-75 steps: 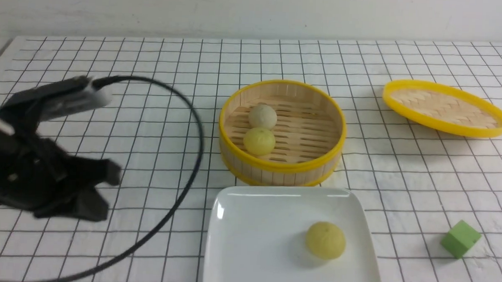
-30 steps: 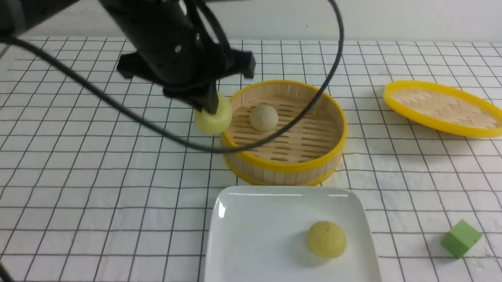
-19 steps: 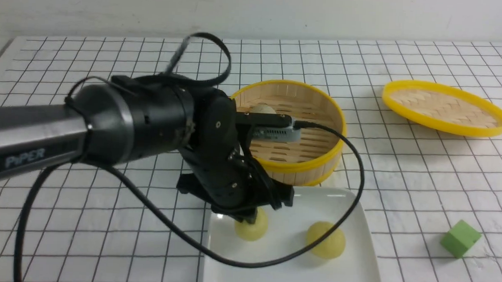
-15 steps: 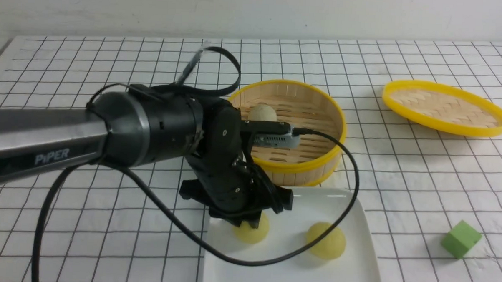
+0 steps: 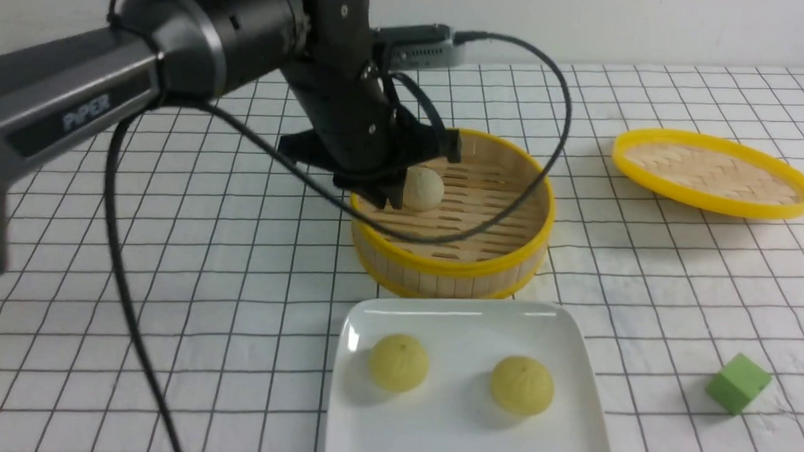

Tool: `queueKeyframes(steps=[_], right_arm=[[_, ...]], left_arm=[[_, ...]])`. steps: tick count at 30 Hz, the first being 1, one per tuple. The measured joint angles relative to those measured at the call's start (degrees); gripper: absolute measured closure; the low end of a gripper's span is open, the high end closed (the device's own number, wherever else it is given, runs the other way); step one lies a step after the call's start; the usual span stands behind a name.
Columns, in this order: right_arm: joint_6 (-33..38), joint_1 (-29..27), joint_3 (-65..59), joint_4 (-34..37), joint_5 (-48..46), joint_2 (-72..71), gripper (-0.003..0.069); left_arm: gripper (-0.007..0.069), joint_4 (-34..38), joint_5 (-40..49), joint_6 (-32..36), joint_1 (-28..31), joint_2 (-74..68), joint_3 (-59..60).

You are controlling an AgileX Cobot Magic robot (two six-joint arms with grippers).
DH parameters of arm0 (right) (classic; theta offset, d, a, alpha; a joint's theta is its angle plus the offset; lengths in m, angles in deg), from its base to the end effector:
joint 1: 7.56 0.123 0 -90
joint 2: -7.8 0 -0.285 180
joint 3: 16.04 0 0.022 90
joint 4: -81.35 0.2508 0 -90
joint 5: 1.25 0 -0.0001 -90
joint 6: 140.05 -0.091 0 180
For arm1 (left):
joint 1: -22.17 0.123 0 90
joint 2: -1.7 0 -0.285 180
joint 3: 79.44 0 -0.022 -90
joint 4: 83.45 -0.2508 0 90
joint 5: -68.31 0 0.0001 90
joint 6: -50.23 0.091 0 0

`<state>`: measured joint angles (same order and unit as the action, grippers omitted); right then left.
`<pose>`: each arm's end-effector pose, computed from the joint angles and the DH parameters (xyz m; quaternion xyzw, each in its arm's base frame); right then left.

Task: Put the steamed buns into the plate on the white-black tablecloth.
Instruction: 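Reach into the bamboo steamer and grasp a bun with the left gripper, then carry the bun from the bamboo steamer to the plate with the left gripper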

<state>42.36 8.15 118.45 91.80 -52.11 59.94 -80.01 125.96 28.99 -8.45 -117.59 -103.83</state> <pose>0.1161 0.0460 0.2599 -0.1152 0.9522 0.1143 0.2587 0.3703 -0.2246 0.2914 0.0698 0.9685 -0.1293 0.2008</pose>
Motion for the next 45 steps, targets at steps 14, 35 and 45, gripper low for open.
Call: queueKeyframes(steps=[14,35,45], right_arm=[[0.0,0.0,-0.04,0.14,0.71,0.0,0.0588],[0.0,0.0,-0.04,1.26,0.84,0.0,0.0568],[0.0,0.0,-0.04,1.48,0.7,0.0,0.0559]], left_arm=[[0.0295,8.79,8.71,6.59,3.87,-23.27,-31.65],[0.0595,3.98,13.23,13.38,3.46,-14.79,-31.21],[0.0591,-0.55,13.28,9.51,3.46,22.74,-2.77]])
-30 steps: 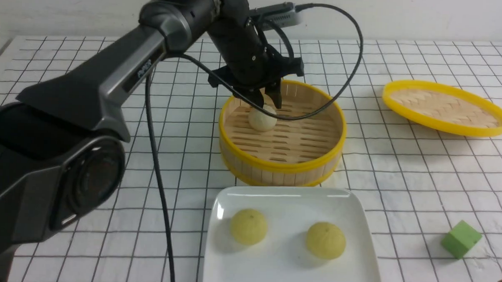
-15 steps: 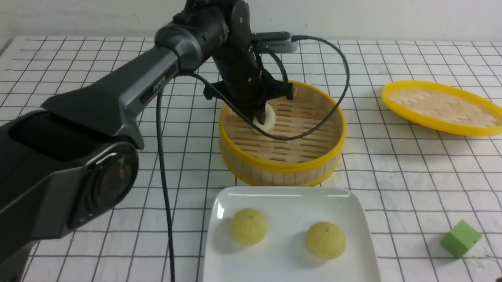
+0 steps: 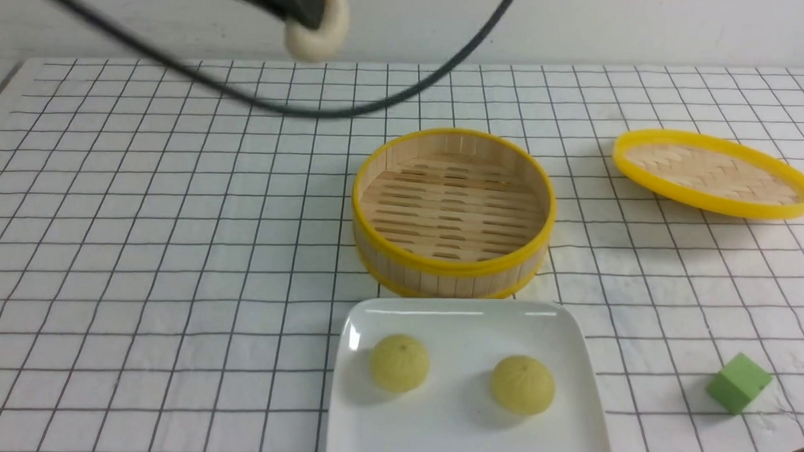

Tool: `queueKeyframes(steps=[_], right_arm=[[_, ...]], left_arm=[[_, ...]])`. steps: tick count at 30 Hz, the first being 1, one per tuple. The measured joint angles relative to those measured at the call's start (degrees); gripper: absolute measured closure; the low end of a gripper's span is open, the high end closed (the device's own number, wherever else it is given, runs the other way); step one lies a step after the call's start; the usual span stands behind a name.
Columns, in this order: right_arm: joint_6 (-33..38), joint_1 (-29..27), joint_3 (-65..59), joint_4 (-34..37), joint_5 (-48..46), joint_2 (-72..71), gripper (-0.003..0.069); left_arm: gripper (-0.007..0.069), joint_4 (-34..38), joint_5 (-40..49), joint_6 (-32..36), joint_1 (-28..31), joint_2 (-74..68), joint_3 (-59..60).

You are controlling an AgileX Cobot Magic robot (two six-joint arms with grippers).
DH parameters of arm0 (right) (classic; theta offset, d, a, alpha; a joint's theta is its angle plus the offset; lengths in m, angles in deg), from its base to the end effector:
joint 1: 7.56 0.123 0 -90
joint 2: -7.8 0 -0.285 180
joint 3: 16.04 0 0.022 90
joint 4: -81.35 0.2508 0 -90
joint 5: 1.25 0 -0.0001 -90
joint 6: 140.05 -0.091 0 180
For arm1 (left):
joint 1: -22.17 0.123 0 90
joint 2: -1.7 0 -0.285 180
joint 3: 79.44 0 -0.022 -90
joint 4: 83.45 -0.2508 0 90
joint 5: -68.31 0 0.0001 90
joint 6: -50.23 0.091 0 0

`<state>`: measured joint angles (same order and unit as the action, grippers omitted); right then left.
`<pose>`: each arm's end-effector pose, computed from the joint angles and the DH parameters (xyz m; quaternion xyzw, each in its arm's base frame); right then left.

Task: Put the steamed buns into the plate on the white-black tablecloth.
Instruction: 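Carry the bun from the bamboo steamer to the plate with the left gripper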

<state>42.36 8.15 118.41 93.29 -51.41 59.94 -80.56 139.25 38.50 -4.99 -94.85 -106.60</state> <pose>0.1165 0.0478 0.2607 -0.1091 0.9504 0.1264 0.2625 0.2805 -0.1488 0.4450 0.1266 0.9318 -0.1367 0.3115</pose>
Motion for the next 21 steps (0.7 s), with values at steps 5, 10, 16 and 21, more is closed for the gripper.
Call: queueKeyframes(steps=[5,10,16,21], right_arm=[[0.0,0.0,0.0,0.0,0.0,0.0,0.0559],[0.0,0.0,0.0,0.13,0.3,0.0,0.0557],[0.0,0.0,0.33,0.63,-0.45,-0.05,0.0552],[0.0,0.0,4.23,0.63,-5.05,-3.39,0.0554]], left_arm=[[0.0558,2.33,-8.66,-5.04,-3.49,11.72,28.91],[0.0417,5.66,-32.66,-11.64,-13.47,12.51,53.67],[0.0265,7.23,-41.72,-12.02,-19.61,4.13,55.98],[0.0183,7.22,-43.8,-12.02,-19.8,0.4,55.98]])
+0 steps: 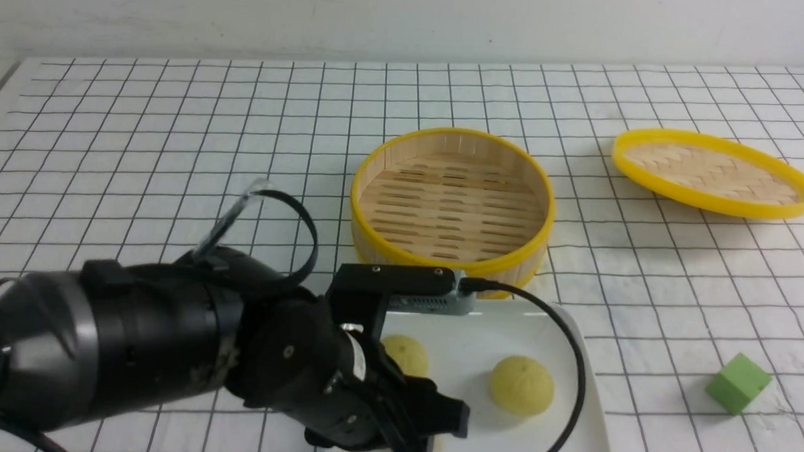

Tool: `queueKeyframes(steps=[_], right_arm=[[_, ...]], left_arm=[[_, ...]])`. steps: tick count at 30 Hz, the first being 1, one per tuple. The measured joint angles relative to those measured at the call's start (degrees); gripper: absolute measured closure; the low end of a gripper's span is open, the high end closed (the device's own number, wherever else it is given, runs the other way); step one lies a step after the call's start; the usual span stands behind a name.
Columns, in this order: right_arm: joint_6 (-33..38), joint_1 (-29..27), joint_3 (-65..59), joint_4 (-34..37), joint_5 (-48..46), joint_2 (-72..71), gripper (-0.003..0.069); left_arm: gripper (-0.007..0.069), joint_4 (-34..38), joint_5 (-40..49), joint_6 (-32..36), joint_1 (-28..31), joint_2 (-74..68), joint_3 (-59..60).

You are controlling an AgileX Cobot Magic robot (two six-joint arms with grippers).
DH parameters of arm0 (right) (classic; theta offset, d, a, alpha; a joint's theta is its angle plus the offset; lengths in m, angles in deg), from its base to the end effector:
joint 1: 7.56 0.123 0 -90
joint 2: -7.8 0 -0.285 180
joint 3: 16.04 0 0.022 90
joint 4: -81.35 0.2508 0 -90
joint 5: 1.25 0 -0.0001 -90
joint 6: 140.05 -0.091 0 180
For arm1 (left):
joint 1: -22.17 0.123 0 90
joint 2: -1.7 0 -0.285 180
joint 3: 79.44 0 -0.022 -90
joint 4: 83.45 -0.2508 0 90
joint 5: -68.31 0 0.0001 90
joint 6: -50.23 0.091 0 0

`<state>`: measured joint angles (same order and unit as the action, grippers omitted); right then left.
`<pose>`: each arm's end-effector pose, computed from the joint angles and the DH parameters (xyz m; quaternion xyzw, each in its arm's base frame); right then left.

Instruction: Put the steamed buns into the plate on the white-black tablecloth.

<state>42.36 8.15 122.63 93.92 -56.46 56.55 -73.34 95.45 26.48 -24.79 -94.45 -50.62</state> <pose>0.1060 0.0467 0.2859 -0.1170 0.9421 0.1381 0.2824 0.1936 -0.2180 0.2007 0.1294 0.9603 -0.1861 0.1623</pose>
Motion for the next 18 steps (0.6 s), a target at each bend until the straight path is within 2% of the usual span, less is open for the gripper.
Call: queueKeyframes(steps=[5,7,9,12,14,18], right_arm=[[-5.43,0.0,4.21,-1.78,-5.02,-11.4,0.0645],[-10.36,0.0,3.55,-5.99,-4.4,-19.59,0.0673],[-13.11,0.0,1.05,-8.79,0.51,-25.21,0.0674],[-14.57,-0.07,-6.12,-10.42,15.78,-32.02,0.0674],[-14.05,-0.07,-11.18,-10.71,25.39,-34.81,0.0673],[-12.92,-0.07,-15.07,-10.76,31.52,-35.93,0.0673]], left_arm=[[0.0146,0.0,-1.04,0.0,0.0,-0.04,0.0],[0.0144,0.0,-1.22,0.0,0.0,0.36,0.0],[0.0148,0.13,-1.22,0.0,0.0,0.41,0.0],[0.0183,0.2,-1.22,0.0,0.0,0.41,0.0],[0.0243,0.2,-1.22,0.0,0.0,0.41,0.0],[0.0377,0.24,-1.22,0.0,0.0,0.41,0.0]])
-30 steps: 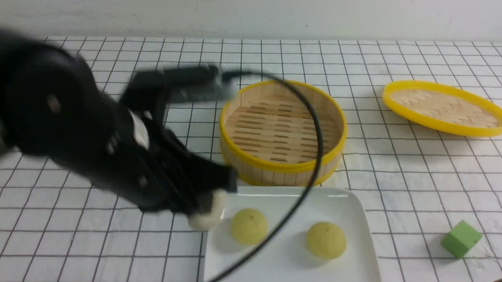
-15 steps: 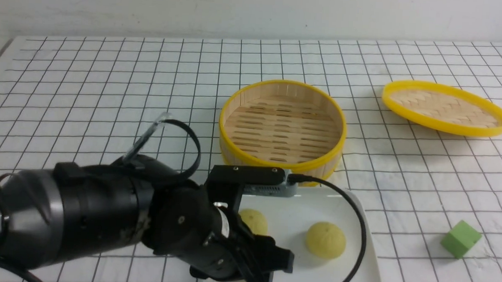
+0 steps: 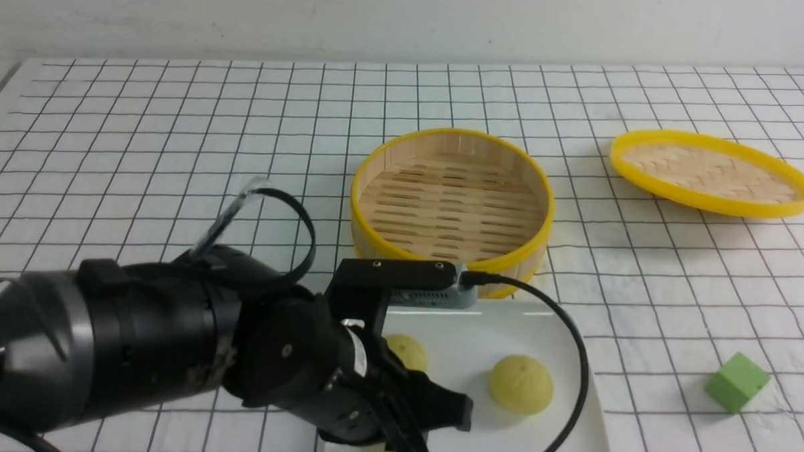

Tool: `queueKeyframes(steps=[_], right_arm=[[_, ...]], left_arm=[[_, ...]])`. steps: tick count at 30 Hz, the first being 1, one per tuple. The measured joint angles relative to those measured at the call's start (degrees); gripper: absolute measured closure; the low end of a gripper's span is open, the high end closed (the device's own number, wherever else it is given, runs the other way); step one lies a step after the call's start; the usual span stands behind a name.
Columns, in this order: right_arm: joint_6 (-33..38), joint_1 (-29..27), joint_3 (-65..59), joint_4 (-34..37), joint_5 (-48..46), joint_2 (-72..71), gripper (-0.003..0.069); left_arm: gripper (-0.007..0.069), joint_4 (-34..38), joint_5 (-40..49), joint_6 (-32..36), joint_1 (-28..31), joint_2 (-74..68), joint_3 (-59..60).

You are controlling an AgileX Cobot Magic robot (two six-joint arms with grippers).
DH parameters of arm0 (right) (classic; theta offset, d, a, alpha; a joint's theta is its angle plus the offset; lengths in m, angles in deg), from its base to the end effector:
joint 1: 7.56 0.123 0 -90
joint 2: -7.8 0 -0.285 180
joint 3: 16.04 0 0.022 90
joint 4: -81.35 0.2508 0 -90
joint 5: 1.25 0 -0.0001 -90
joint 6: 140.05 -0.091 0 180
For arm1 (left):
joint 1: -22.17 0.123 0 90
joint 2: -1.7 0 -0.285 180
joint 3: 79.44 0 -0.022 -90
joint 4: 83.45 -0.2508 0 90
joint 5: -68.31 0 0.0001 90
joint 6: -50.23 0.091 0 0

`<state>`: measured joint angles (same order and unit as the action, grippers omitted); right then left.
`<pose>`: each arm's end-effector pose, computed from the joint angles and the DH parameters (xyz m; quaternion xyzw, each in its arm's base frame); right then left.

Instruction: Put the steamed buns into the plate on the white-black tablecloth.

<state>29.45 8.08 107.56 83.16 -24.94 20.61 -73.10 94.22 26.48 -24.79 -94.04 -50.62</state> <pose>0.0378 0.0118 0.2911 -0.0264 0.7242 0.1700 0.6678 0.1945 -0.2188 0.2037 0.1267 0.9571 -0.1948 0.1730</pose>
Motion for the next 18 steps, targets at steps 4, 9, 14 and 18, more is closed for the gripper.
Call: queueKeyframes(steps=[4,9,14,18], right_arm=[[0.12,-0.04,-0.25,0.0,0.32,0.0,0.067],[0.12,-0.18,-0.25,-0.2,0.32,0.0,0.0667],[0.12,-0.22,-0.25,-0.2,0.32,0.0,0.0667],[0.13,-0.22,-0.25,-0.47,-0.03,0.0,0.0667]], left_arm=[[0.0511,0.0,0.0,0.0,0.0,0.0,0.0],[0.0608,-0.05,-0.05,0.0,0.0,0.0,0.0],[0.0622,-0.05,-0.19,0.0,0.0,0.0,0.0],[0.0622,-0.05,-0.25,0.0,0.0,0.0,0.0]])
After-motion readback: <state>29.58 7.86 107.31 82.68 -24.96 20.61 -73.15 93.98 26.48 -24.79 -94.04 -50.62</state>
